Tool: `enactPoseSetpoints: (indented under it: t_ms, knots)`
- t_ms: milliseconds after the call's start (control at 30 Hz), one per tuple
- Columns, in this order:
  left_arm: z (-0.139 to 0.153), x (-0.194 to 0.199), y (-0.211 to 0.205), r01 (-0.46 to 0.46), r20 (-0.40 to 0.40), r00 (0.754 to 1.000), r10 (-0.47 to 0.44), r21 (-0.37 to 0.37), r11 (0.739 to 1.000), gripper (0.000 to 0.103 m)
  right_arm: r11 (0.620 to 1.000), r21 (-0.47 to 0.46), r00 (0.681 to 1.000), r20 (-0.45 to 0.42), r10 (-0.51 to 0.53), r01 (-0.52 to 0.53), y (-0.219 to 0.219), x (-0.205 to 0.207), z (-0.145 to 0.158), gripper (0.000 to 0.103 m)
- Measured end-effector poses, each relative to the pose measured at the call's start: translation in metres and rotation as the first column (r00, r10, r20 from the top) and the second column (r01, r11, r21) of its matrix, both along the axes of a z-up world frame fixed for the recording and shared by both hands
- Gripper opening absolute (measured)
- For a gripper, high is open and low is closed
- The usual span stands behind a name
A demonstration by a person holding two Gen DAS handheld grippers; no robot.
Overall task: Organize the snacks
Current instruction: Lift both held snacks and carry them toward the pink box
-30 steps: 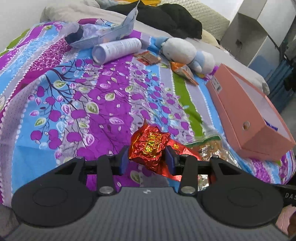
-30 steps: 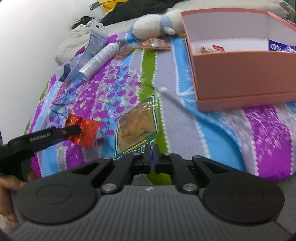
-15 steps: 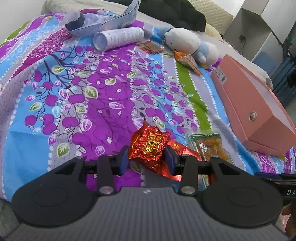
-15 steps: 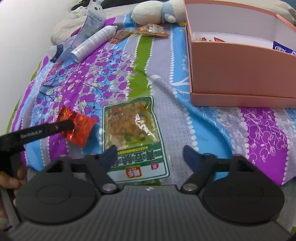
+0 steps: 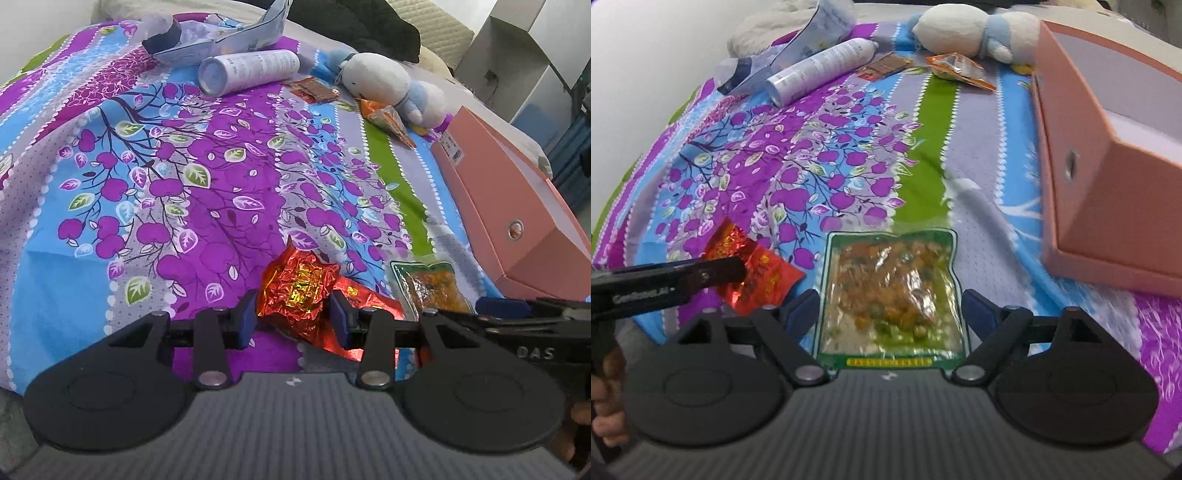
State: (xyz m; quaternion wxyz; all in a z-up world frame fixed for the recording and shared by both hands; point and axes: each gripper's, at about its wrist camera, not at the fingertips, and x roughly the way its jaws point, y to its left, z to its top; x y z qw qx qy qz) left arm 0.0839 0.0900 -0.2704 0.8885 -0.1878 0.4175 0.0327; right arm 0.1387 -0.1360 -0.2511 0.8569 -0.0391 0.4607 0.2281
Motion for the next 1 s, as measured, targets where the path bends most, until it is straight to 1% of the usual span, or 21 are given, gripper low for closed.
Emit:
enactPoseSetpoints:
  t_ms: [200,300,367,467,533,567,633,700,800,867,1000]
  knots:
    - [-0.001,0.000,0.000,0.000,-0.001,1.000,0.000,-0.002,1.000,0.047,0.997,-0.067,0.999,0.017,0.030,-0.028,0.008,0.004,-0.011,0.086]
    - [-0.002,0.000,0.000,-0.001,-0.001,1.000,0.001,-0.001,1.000,0.047,0.998,-0.052,0.999,0.014,0.037,-0.036,0.009,0.005,-0.016,0.090]
    - [-0.002,0.000,0.000,0.000,-0.001,1.000,0.000,-0.001,1.000,0.047,0.998,-0.047,0.999,0.018,0.047,-0.046,0.011,0.003,-0.019,0.090]
    - [-0.002,0.000,0.001,-0.001,-0.001,1.000,0.001,-0.004,1.000,0.047,1.000,-0.013,1.000,0.024,0.016,-0.015,0.008,0.002,-0.020,0.089]
    - [-0.001,0.000,0.001,-0.002,0.002,1.000,0.002,-0.007,1.000,0.047,1.000,0.000,0.999,0.034,0.003,-0.003,0.006,0.001,-0.019,0.082]
    - [-0.001,0.000,0.002,-0.004,0.004,1.000,0.004,-0.010,1.000,0.047,1.000,0.004,0.999,0.035,0.000,0.000,0.005,0.001,-0.018,0.076]
    - [0.001,0.000,0.002,-0.005,0.009,1.000,0.005,-0.011,1.000,0.047,1.000,0.011,0.999,0.032,0.010,-0.010,0.005,0.000,-0.015,0.070]
    - [0.002,0.000,0.001,-0.004,0.014,1.000,0.004,-0.012,1.000,0.047,1.000,0.013,0.999,0.034,0.014,-0.015,0.005,-0.002,-0.013,0.060]
    - [0.006,-0.001,0.001,-0.005,0.021,1.000,0.005,-0.018,1.000,0.047,1.000,0.025,0.999,0.039,0.011,-0.012,0.004,-0.006,-0.009,0.051]
    - [0.011,-0.002,0.001,0.001,0.033,0.999,0.000,-0.015,1.000,0.047,0.999,0.038,0.999,0.035,0.004,-0.005,0.003,-0.009,-0.005,0.049]
    - [0.023,-0.002,-0.003,0.007,0.057,0.998,-0.006,-0.011,1.000,0.047,0.999,0.053,0.998,0.054,-0.016,0.013,-0.003,-0.016,0.005,0.049]
